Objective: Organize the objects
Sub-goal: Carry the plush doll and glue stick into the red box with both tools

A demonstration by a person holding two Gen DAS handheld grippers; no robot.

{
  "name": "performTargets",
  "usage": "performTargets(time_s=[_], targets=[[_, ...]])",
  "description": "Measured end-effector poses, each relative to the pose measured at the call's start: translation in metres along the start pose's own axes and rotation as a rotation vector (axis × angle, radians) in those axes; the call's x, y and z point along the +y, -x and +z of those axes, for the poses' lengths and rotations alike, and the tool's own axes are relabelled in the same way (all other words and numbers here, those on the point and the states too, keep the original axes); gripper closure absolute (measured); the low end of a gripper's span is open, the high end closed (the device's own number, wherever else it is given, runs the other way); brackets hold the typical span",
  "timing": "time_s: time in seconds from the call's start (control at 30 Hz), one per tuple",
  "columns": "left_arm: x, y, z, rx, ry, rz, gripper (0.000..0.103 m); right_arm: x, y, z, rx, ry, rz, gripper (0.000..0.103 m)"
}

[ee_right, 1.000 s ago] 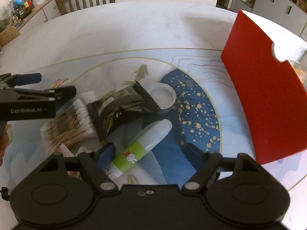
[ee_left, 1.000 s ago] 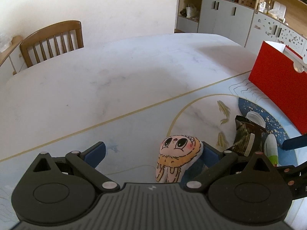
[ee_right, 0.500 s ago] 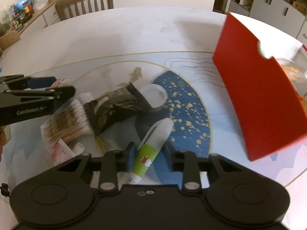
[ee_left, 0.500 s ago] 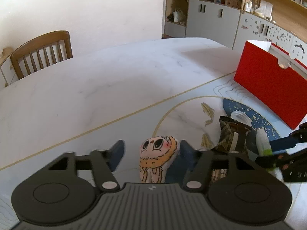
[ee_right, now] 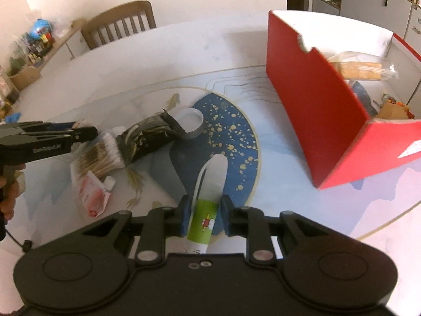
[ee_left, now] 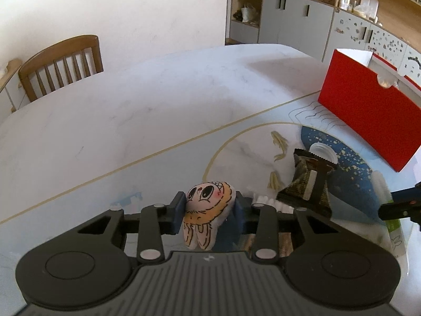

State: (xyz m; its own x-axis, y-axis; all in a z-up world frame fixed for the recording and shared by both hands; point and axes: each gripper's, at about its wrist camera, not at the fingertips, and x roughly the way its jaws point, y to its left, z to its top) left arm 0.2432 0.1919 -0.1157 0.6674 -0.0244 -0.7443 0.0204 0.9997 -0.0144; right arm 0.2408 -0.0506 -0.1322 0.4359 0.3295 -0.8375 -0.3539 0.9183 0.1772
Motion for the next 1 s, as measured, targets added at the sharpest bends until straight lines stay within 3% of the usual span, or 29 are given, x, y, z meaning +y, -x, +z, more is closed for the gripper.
performTargets(time_s=[0.2,0.47,0.7,1.0], targets=[[-0.006,0.024,-0.003,-0.001,0.071,0.02,0.067,-0.018,0.024,-0.006,-0.035,-0.035,0.075,0.08],[-0.043,0.059,0.003,-0.007,0.116,-0.039,0.067,-0.046,0.053,-0.008,-0.089,-0.07,0.147,0.081],[-0.103,0.072,0.013,0.001,0.072,-0.114,0.067,-0.081,0.075,-0.011,-0.122,-0.11,0.194,0.082],[-0.182,0.081,0.043,-0.035,-0.019,-0.191,0.067,-0.142,0.114,0.004,-0.184,-0.141,0.196,0.082]])
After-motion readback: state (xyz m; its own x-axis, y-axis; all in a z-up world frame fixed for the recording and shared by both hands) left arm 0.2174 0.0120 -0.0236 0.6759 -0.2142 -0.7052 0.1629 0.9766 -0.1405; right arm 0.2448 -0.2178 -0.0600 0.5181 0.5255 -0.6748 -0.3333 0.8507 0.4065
